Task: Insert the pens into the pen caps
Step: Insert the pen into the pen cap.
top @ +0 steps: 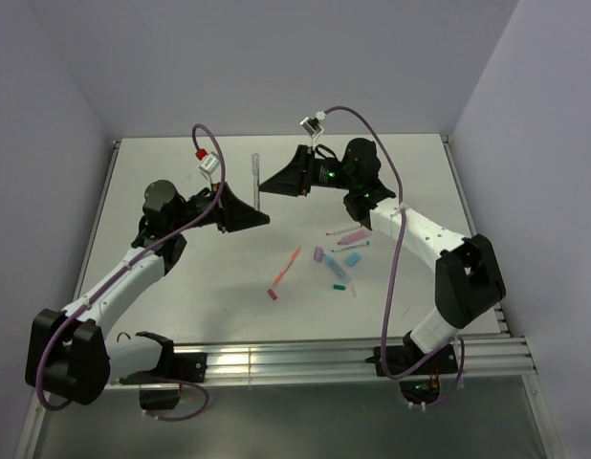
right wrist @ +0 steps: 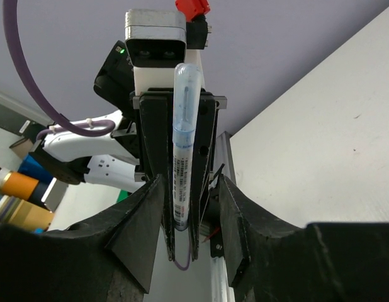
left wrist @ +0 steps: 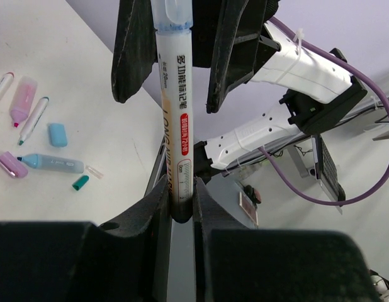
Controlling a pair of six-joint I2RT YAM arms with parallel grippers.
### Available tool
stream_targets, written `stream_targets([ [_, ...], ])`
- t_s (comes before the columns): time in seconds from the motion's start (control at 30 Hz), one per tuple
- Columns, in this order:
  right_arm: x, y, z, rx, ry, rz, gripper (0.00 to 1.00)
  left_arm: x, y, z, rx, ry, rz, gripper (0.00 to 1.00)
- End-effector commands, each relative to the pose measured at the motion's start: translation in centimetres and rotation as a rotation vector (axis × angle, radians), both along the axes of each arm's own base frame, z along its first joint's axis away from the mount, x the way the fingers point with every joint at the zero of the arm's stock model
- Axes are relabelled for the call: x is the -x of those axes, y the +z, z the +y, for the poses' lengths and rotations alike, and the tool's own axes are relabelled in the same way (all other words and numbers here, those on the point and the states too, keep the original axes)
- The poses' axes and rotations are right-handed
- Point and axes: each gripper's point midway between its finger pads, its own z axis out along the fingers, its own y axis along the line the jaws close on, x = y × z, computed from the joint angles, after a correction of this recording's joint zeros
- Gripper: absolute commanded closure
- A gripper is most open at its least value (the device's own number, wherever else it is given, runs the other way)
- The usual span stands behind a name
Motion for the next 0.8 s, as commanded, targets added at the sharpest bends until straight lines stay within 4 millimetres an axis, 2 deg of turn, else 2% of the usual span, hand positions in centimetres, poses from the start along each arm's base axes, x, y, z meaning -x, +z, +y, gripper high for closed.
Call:
stream_targets([
  [0.0,0.3,1.6,0.4,-0.024,0.023,-0.034,0.52,-0.2,2.4,0.1,0.037,0.013,-0.084,1.0],
  [0.2,0.9,0.9,1.2,-0.018,0.031,-0.02,0.51,-0.7,2.1,0.0,0.044,0.031,-0.063,1.0],
  [0.3,0.6,0.6,1.5,-0.017,0.024,-0.004,0.51,-0.8,2.0,-0.2,0.042,0.033,-0.054,1.0],
  [0.37,0.6,0.6,1.6,-0.017,0.023,-0.004,0.55,-0.9,1.8,-0.2,0.035,0.035,-0.049,1.0],
  [0.4,0.4,0.6,1.6,-0.019,0.009,-0.001,0.58,-0.9,1.6,-0.2,0.034,0.038,-0.041,1.0],
  [0.43,0.3,0.5,1.6,-0.019,0.003,-0.001,0.7,-1.0,1.6,-0.2,0.036,0.044,-0.035,0.99],
  [0.47,0.2,0.4,1.7,-0.017,-0.003,0.002,0.77,-0.9,1.5,-0.3,0.038,0.042,-0.036,1.0],
  [0.5,-0.1,0.2,1.7,-0.017,-0.017,0.007,0.9,-1.0,1.3,-0.3,0.036,0.045,-0.028,1.0],
  [0.57,-0.4,0.0,1.5,-0.017,-0.033,0.02,1.0,-1.1,0.6,-0.4,0.016,0.051,-0.004,0.97],
  [0.63,-1.1,-0.4,1.1,-0.011,-0.048,0.034,1.0,-1.3,0.4,-0.4,-0.003,0.058,-0.01,0.82],
  [0.67,-1.2,-0.4,0.9,-0.01,-0.05,0.035,1.0,-1.4,0.2,-0.3,-0.022,0.062,0.007,0.68],
  [0.73,-1.7,-0.7,0.0,0.007,-0.062,0.049,1.0,-1.6,-0.1,-0.2,-0.058,0.065,-0.014,0.56],
  [0.77,-2.7,-1.0,-1.2,0.026,-0.093,0.025,1.0,-1.8,-0.3,-0.1,-0.083,0.069,-0.017,0.37],
])
